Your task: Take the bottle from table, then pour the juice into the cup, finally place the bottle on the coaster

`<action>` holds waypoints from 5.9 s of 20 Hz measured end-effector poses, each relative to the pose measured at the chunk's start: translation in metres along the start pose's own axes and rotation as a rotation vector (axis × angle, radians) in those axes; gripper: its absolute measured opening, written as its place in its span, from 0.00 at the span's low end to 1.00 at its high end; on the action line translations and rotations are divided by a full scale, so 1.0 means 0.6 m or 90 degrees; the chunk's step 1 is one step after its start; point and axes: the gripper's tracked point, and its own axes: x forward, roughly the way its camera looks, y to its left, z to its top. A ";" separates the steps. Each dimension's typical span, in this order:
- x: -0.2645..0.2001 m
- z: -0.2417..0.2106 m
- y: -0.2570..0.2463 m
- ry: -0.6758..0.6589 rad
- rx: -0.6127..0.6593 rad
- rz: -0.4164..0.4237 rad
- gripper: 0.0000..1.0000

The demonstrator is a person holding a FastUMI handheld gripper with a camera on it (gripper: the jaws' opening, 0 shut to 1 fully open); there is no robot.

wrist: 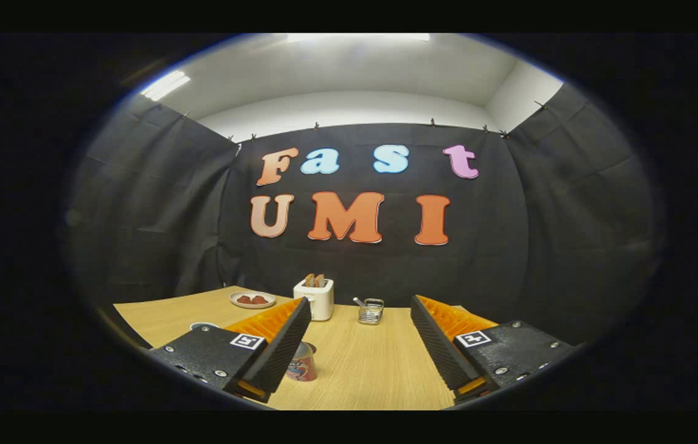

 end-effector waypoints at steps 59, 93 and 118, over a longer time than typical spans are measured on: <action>0.157 -0.298 0.172 0.221 -0.312 0.057 0.78; 0.201 -0.229 0.295 0.085 -0.859 0.076 0.77; 0.227 -0.216 0.328 0.020 -1.084 0.086 0.77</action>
